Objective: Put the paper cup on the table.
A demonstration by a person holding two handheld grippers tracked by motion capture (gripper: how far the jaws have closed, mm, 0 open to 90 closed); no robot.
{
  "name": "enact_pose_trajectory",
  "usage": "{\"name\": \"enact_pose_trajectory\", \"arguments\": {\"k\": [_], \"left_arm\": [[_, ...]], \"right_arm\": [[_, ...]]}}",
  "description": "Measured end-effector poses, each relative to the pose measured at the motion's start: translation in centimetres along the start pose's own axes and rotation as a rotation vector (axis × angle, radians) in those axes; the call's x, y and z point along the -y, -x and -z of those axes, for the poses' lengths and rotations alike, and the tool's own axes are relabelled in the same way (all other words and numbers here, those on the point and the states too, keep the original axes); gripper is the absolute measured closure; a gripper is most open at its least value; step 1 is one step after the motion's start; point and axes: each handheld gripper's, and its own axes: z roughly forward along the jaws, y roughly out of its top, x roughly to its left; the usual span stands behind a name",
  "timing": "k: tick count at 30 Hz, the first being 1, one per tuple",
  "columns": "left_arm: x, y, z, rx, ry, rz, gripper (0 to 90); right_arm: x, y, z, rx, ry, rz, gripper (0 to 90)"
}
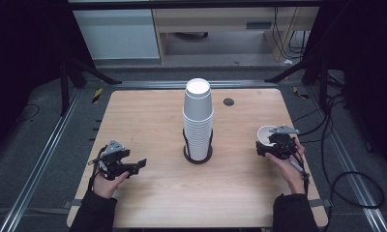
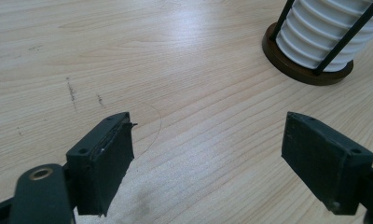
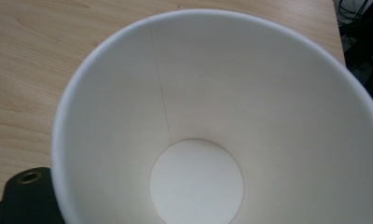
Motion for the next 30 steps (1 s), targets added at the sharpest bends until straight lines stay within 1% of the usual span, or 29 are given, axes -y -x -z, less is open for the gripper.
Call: {"name": "enact_pose_trajectory", "arguments": {"k": [2, 3, 5, 6, 11, 13, 15, 17, 23, 24, 27, 30], "left_arm": [[0.0, 0.1, 0.0, -0.001, -0.001, -0.003, 16.0], [0.0, 0.1, 0.0, -0.002, -0.001, -0.005, 16.1], [0.0, 0.1, 0.0, -0.001, -0.003, -0.009, 16.1], [0.0, 0.2, -0.1, -0.001, -0.003, -0.010, 16.0], [0.1, 0.1, -0.2, 0.002, -0.010, -0.009, 16.0], [0.1, 0.2, -0.2, 0.002, -0.011, -0.011, 16.0], [0.1, 0.2, -0.2, 0.004, -0.010, -0.013, 16.0], [0.1, 0.2, -0.2, 0.004, -0.011, -0.014, 16.0], [0.2, 0.2, -0.2, 0.004, -0.013, -0.014, 16.0], [0.2, 0.2, -0.2, 0.005, -0.013, -0.014, 16.0], [0.2, 0.2, -0.2, 0.006, -0.013, -0.015, 16.0], [0.2, 0.2, -0.2, 0.006, -0.010, -0.013, 16.0]], "right_arm": [[0.1, 0.0, -0.1, -0.001, -0.001, 0.004, 14.3], [0.4, 0.0, -0.3, -0.005, 0.006, -0.004, 14.3], [0.6, 0.0, -0.5, -0.003, -0.009, -0.001, 14.3], [0.7, 0.1, -0.7, -0.004, -0.007, 0.000, 14.3], [0.9, 0.3, -0.9, -0.022, -0.008, -0.025, 14.1], [1.0, 0.5, -0.9, -0.023, -0.004, -0.025, 13.9], [1.1, 0.5, -0.9, -0.025, 0.000, -0.036, 13.7], [1.2, 0.6, -0.9, -0.033, -0.003, -0.038, 13.4], [1.3, 0.5, -1.0, -0.049, -0.010, -0.028, 10.7], [1.3, 0.5, -1.0, -0.050, -0.016, -0.033, 9.7], [1.3, 0.5, -1.1, -0.048, -0.026, -0.026, 7.3], [1.3, 0.5, -1.0, -0.053, -0.024, -0.024, 6.1]]}}
